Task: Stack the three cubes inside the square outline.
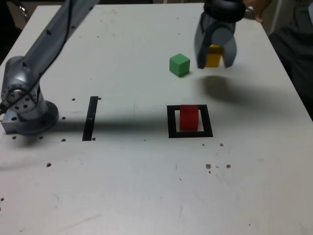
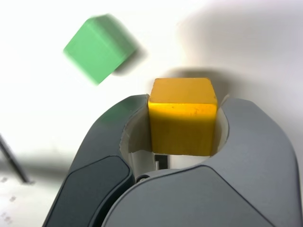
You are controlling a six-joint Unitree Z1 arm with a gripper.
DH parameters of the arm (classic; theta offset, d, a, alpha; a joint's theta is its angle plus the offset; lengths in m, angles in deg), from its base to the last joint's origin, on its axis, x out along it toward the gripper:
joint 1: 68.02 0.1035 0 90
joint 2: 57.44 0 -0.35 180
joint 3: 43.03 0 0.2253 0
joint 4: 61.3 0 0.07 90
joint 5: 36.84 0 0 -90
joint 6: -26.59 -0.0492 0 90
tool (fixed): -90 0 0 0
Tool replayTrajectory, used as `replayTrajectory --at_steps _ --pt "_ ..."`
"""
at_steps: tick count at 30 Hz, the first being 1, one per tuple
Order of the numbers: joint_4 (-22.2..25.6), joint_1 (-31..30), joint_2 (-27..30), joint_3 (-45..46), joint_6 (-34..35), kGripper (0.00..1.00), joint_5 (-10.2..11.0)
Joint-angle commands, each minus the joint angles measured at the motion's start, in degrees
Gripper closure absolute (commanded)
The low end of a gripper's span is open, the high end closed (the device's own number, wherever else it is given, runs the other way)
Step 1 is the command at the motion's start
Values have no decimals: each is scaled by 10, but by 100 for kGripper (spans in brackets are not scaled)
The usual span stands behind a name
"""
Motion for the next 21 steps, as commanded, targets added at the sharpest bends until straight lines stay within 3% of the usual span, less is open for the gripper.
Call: replayTrajectory --at_steps 1,10,21 --pt "0 -17 31 24 11 78 -1" --pt "-28 -75 106 129 58 78 -7" --pt "-85 -140 166 224 108 78 -31"
